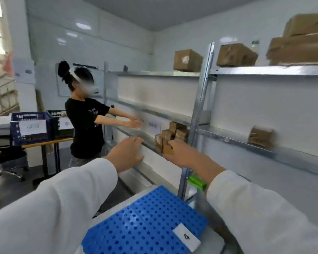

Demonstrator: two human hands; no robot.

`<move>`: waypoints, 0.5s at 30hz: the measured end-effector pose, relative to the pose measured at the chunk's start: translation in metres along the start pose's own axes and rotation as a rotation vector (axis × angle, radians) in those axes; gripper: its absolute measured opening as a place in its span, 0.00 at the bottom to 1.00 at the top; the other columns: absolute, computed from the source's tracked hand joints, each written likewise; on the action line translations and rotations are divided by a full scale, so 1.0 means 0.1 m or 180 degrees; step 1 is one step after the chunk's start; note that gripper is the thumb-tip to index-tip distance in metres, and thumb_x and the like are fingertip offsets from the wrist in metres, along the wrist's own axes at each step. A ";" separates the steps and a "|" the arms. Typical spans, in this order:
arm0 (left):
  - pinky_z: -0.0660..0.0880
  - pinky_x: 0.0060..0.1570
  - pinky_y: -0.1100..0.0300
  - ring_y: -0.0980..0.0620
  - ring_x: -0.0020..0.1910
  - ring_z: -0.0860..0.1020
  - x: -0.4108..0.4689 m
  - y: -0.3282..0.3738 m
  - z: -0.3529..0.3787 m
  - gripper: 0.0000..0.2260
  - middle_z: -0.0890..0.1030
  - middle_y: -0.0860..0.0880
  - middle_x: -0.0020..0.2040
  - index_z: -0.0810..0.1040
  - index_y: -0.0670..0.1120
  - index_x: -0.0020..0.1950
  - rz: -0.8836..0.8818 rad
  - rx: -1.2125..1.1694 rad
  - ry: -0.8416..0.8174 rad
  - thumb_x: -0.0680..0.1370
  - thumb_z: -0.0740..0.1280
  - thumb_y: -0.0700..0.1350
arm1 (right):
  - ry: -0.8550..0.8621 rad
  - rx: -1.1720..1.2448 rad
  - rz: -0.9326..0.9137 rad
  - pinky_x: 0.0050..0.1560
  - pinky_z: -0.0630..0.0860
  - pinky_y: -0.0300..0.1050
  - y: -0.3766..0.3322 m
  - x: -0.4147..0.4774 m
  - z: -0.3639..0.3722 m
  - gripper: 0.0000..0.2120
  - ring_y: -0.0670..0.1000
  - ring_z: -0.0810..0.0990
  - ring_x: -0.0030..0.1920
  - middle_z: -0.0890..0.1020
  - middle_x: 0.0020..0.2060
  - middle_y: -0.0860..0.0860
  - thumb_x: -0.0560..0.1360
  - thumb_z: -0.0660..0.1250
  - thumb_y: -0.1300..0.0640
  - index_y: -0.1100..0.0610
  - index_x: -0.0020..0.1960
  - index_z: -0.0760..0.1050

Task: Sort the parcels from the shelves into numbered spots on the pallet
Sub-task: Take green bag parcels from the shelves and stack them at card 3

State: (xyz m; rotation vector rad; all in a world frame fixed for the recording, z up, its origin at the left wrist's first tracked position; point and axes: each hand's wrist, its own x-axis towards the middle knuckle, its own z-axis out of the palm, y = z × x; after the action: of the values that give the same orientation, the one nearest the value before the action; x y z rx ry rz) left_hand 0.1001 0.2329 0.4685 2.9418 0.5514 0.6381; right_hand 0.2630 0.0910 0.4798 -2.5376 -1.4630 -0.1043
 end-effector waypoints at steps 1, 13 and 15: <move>0.64 0.69 0.55 0.48 0.70 0.67 0.12 0.20 0.00 0.25 0.69 0.46 0.71 0.66 0.44 0.73 0.0153 0.0001 0.0050 0.78 0.65 0.50 | 0.0047 -0.0058 0.0072 0.50 0.78 0.49 0.17 -0.14 -0.12 0.21 0.54 0.80 0.51 0.77 0.52 0.52 0.73 0.63 0.40 0.53 0.59 0.70; 0.64 0.69 0.52 0.46 0.70 0.66 0.37 3.31 0.23 0.26 0.68 0.46 0.72 0.63 0.46 0.74 0.1623 -0.0401 -0.0044 0.79 0.63 0.54 | 0.0630 -0.0432 0.1575 0.53 0.74 0.50 1.88 -2.72 -1.30 0.23 0.56 0.75 0.57 0.74 0.60 0.55 0.76 0.63 0.43 0.58 0.63 0.69; 0.64 0.68 0.53 0.47 0.70 0.67 0.24 3.76 0.24 0.25 0.69 0.46 0.72 0.64 0.46 0.73 0.1856 -0.0537 -0.0021 0.79 0.63 0.54 | 0.0591 -0.0444 0.1839 0.51 0.72 0.48 2.08 -3.19 -1.36 0.21 0.57 0.75 0.57 0.73 0.59 0.56 0.77 0.63 0.45 0.59 0.61 0.69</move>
State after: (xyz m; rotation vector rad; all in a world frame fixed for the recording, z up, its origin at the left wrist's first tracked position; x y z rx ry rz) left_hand 0.2544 -0.1083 0.5132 2.9240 -0.3675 0.6731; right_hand 0.2873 -0.3098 0.5298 -2.8577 -0.6392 -0.3454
